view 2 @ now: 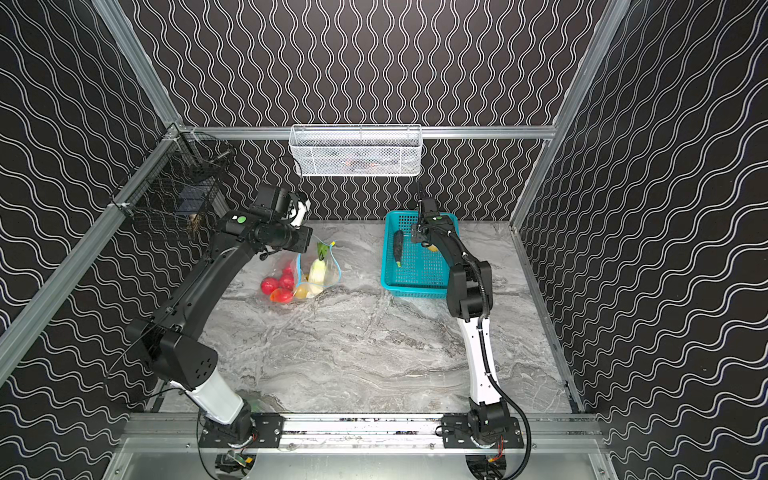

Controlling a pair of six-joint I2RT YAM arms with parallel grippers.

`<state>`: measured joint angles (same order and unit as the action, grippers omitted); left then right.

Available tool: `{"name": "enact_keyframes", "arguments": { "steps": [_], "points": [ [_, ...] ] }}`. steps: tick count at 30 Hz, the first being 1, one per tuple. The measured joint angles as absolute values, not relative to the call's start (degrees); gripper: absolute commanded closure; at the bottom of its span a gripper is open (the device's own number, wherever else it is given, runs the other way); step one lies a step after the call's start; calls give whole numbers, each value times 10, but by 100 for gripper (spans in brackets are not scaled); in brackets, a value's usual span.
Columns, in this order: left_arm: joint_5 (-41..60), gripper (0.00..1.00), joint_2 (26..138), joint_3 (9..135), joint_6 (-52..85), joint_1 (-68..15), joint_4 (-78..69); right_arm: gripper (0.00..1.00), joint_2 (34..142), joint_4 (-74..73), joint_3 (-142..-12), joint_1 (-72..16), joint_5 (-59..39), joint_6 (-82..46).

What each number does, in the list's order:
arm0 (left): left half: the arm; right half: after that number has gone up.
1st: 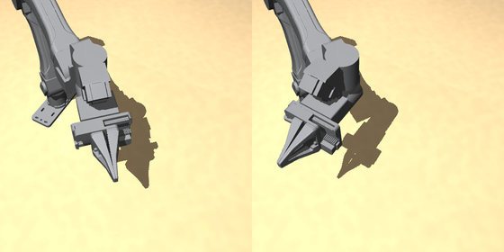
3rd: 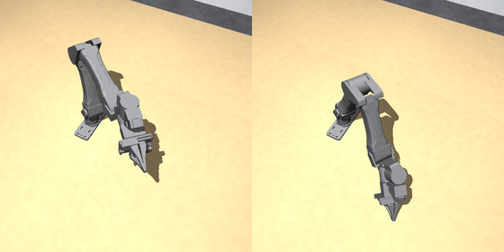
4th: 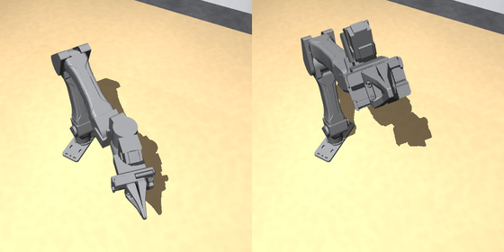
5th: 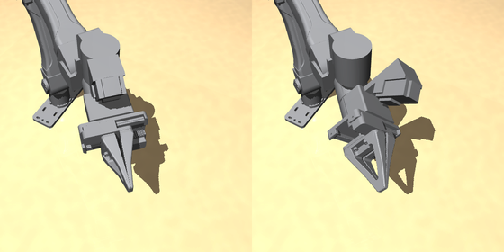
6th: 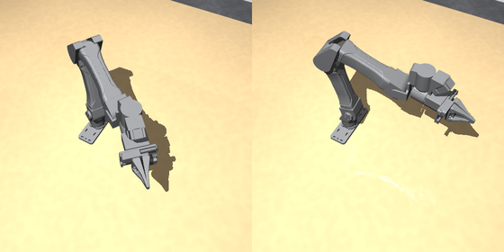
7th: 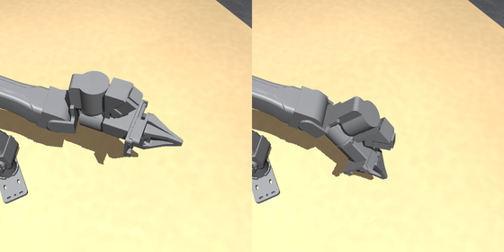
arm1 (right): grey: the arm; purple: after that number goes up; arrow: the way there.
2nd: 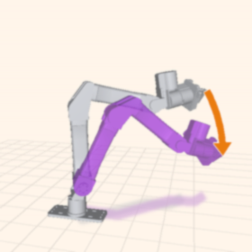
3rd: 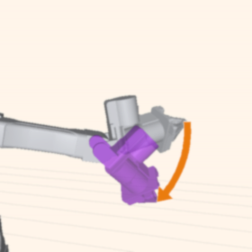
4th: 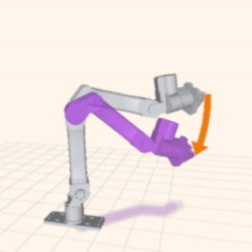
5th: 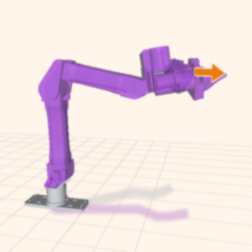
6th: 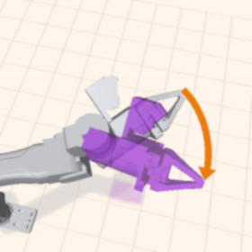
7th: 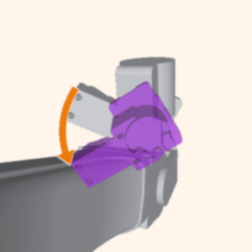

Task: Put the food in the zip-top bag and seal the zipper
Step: 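Lower the right gripper onto the yellow potato and close it, then lift the yellow potato out of the basket with the right gripper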

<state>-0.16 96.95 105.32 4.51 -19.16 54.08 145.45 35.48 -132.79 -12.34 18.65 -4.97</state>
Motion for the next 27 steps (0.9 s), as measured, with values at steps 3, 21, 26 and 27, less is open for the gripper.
{"name": "enact_keyframes", "arguments": {
  "steps": [3,21,26,27],
  "points": [
    [-2,100,969,1053,45,-192,541,1,1466,350,-1334,-123,185,-49],
    [0,100,962,1049,45,-192,541,38,1483,338,-1337,-107,121,-75],
    [3,100,961,1047,46,-192,539,44,1477,334,-1331,-104,106,-85],
    [5,100,959,1044,46,-192,539,45,1476,334,-1331,-103,103,-86]
  ]
}}
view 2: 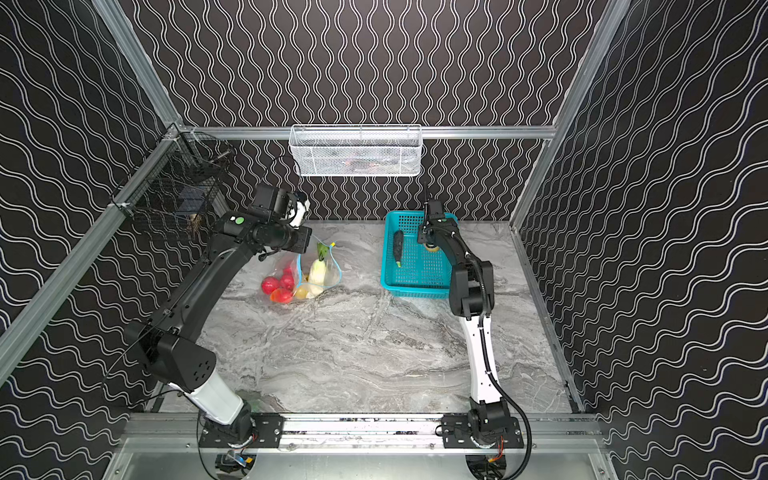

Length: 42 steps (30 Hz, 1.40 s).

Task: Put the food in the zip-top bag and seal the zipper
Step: 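Lift the yellow potato out of the basket with the right gripper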

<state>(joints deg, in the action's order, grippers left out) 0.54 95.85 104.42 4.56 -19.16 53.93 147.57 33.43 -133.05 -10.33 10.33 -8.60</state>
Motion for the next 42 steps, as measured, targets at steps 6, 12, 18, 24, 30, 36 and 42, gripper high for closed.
{"name": "enact_keyframes", "arguments": {
  "steps": [6,12,18,24,30,36,42],
  "points": [
    [7,100,956,1059,47,-192,545,50,1453,335,-1315,-100,74,-102],
    [2,100,956,1086,48,-192,549,53,1412,333,-1292,-98,34,-130],
    [-20,100,966,1086,59,-192,550,54,1358,324,-1243,-97,-9,-159],
    [-27,100,983,1115,61,-192,563,57,1283,298,-1185,-96,-62,-197],
    [-27,100,1007,1157,63,-192,583,57,1223,270,-1150,-104,-108,-234],
    [-15,100,1022,1177,73,-192,601,57,1188,250,-1148,-134,-130,-251],
    [-13,100,1034,1195,78,-192,610,57,1171,243,-1153,-166,-142,-263]
  ]
}}
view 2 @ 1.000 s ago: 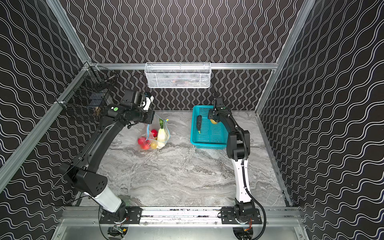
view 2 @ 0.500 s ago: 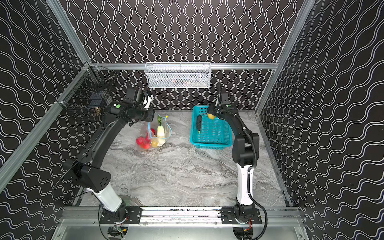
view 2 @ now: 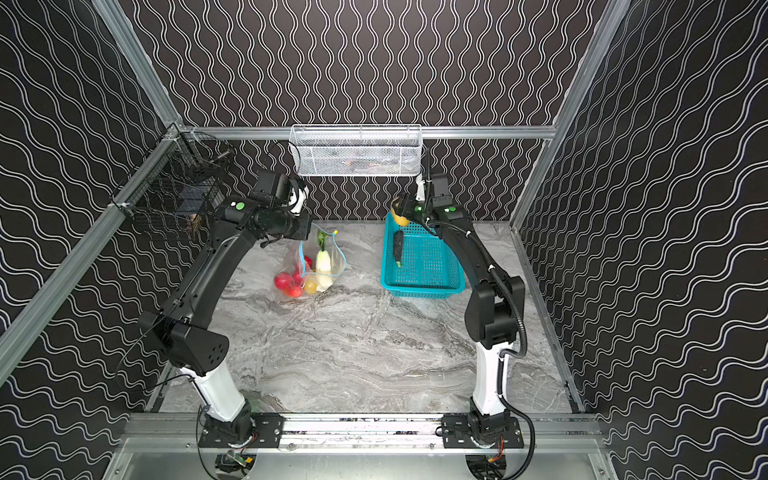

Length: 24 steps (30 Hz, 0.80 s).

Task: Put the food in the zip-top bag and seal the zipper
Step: 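Lift the yellow potato out of the basket with the right gripper, then carry the potato with the right gripper over the open bag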

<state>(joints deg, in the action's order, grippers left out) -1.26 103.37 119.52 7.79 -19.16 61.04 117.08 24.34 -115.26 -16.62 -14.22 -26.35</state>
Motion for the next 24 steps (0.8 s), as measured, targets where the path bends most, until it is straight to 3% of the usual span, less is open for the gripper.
{"name": "enact_keyframes", "arguments": {
  "steps": [12,24],
  "points": [
    [-8,100,1037,1197,84,-192,611,56,1153,260,-1179,-239,-102,-261],
    [2,100,1054,1214,84,-192,616,55,1080,198,-1087,-296,-110,-265]
  ]
}}
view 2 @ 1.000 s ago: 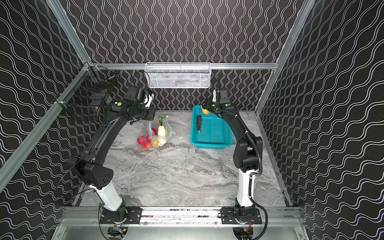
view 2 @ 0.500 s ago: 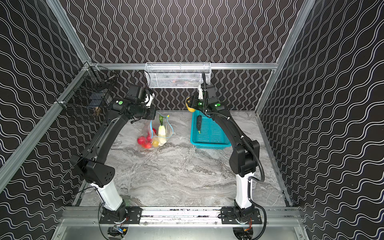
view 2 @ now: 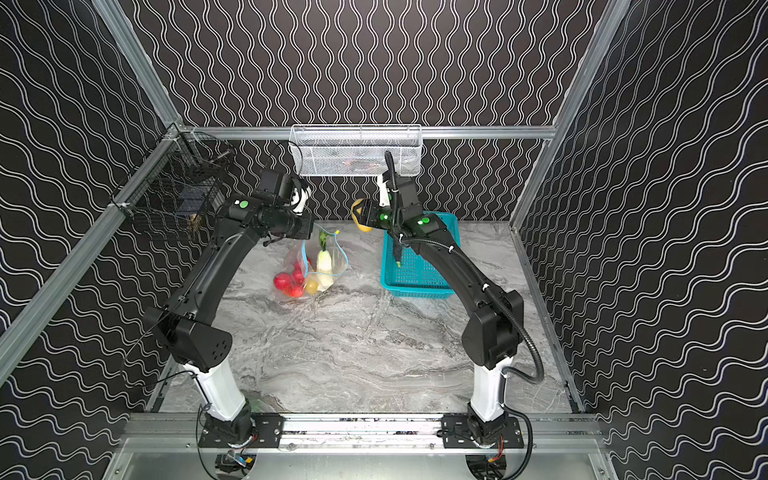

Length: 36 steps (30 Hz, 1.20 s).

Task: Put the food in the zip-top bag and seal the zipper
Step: 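Carry the potato with the right gripper over the open bag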

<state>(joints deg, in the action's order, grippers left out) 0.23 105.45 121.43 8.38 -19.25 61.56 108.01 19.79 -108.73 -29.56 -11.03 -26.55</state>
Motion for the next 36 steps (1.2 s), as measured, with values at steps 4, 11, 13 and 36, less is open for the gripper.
{"name": "enact_keyframes", "arguments": {
  "steps": [4,11,13,36],
  "points": [
    [4,100,1060,1220,84,-192,617,55,1060,159,-1060,-306,-114,-274],
    [4,100,1061,1221,84,-192,618,55,1043,103,-1004,-330,-134,-293],
    [4,100,1061,1223,84,-192,619,55,1038,84,-988,-335,-136,-297],
    [-8,100,1069,1255,84,-192,633,54,1073,27,-981,-406,-142,-272]
  ]
}}
